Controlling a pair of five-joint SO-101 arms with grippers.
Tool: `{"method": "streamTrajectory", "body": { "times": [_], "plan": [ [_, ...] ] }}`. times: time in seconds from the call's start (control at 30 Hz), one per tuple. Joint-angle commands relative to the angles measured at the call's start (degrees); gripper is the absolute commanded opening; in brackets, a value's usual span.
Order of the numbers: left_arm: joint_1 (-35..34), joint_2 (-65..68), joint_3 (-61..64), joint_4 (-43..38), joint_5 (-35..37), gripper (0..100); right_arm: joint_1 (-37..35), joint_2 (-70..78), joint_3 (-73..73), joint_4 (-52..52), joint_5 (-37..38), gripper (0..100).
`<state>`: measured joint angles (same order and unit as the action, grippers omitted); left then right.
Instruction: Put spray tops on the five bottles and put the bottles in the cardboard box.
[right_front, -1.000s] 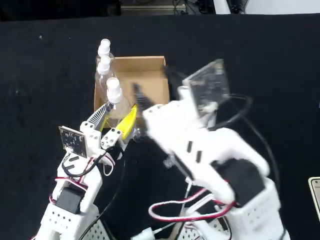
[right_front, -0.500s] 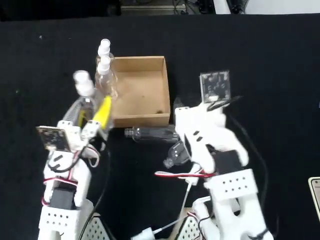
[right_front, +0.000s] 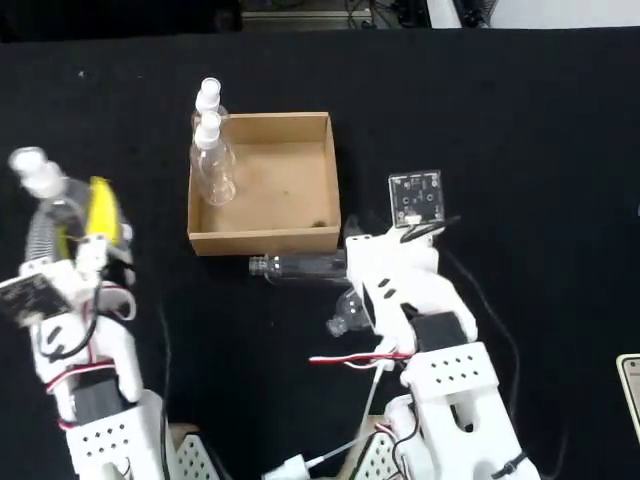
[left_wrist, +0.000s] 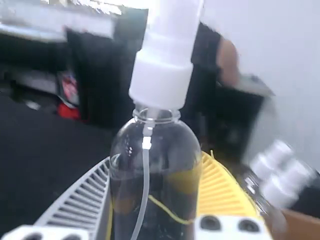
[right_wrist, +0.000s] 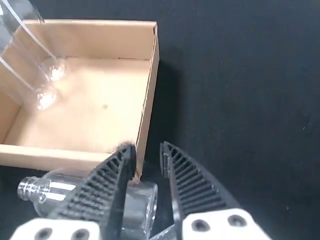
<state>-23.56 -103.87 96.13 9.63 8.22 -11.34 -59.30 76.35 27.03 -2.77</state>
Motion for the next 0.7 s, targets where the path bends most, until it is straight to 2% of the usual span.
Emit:
{"method": "streamTrajectory", "body": {
  "times": [0.0, 0.07, 0.2, 0.43, 0.53, 0.67],
  "plan": [
    [-8.04, 1.23, 1.36, -9.67, -0.26, 3, 0.88, -0.40, -0.31, -1.85, 0.26, 5.7],
    [-10.42, 4.84, 1.54, -13.80, -0.97, 3, 0.88, -0.31, -0.31, -1.85, 0.26, 5.7],
    [-14.99, 17.93, 1.63, -28.22, -8.35, 3, 0.88, -0.22, -0.22, -1.85, 0.26, 5.7],
    [-17.01, 47.91, 0.66, -50.81, -19.52, 3, 0.88, -0.48, 0.40, -1.85, 0.26, 5.7],
    [-19.38, 58.55, -0.04, -58.73, -18.90, 3, 0.88, -0.48, 0.57, -1.85, 0.26, 5.7],
    [-23.60, 69.98, -1.89, -67.69, -11.78, 3, 0.88, -0.48, 0.66, -1.85, 0.26, 5.7]
  ]
}}
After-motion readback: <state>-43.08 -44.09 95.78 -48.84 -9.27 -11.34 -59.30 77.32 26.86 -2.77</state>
